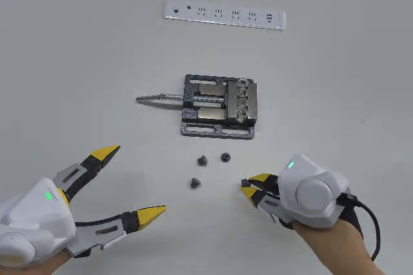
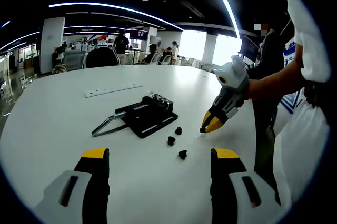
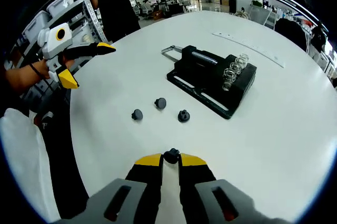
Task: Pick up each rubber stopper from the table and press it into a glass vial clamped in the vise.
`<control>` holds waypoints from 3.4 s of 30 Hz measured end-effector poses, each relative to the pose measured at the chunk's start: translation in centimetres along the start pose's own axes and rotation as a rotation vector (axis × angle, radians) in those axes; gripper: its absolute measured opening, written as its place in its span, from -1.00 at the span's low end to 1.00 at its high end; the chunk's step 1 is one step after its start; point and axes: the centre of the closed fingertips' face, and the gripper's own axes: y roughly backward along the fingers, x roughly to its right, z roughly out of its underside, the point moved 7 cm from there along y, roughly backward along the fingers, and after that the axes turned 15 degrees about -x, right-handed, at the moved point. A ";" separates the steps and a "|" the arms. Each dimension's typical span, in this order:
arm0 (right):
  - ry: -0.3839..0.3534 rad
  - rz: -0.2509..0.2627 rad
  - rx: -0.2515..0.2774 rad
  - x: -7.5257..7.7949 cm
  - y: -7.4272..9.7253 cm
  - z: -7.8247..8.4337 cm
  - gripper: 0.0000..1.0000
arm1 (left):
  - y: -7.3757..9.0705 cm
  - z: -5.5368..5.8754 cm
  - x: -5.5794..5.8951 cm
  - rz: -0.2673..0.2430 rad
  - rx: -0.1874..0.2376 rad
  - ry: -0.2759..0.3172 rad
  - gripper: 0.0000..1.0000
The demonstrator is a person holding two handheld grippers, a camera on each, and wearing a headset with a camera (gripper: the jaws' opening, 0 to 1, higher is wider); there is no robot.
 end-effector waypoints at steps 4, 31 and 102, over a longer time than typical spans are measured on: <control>-0.008 -0.023 -0.035 0.0 -0.1 0.1 -0.78 | 0.0 0.0 -0.1 -0.001 0.003 0.001 0.54; -0.129 -0.133 -0.238 2.2 -0.8 -0.7 -0.79 | -0.4 0.0 -0.6 -0.013 0.010 0.017 0.53; 0.321 0.001 -0.263 1.3 0.1 -1.8 -0.67 | 0.2 0.9 -0.3 -0.031 0.027 0.028 0.52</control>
